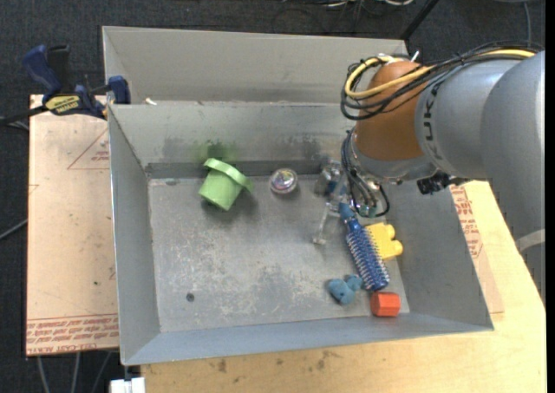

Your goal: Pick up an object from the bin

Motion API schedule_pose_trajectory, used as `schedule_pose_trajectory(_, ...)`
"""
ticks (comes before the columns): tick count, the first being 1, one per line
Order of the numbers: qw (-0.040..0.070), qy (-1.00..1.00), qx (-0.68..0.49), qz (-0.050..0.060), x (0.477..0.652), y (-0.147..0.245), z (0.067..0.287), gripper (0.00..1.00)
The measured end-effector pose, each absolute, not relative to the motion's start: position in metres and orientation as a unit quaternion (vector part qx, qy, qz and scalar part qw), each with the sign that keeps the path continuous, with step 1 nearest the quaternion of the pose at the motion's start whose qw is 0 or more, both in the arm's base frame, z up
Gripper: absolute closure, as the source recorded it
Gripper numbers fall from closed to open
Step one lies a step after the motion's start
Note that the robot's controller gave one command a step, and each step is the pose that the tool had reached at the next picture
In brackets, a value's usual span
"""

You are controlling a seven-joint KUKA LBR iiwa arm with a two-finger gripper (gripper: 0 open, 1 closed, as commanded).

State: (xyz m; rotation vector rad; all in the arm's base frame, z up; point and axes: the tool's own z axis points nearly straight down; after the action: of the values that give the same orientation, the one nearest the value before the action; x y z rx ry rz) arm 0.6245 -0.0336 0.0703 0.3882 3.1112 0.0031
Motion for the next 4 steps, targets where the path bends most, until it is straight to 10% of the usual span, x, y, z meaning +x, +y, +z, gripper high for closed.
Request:
schedule_pose_trajectory(1,0.001,0.992,0.124,0.0,0.622,-0.034,0.071,1.0)
schedule_pose_trajectory(2,0.003,0.953,0.303,0.001,0.622,-0.028,0.172,1.0)
schedule_pose_trajectory(3,-0.001,0.903,0.43,-0.001,0.545,-0.055,0.149,1.0)
schedule_pose_trajectory(4,0.002,0.956,0.293,0.0,0.563,-0.074,0.17,1.0)
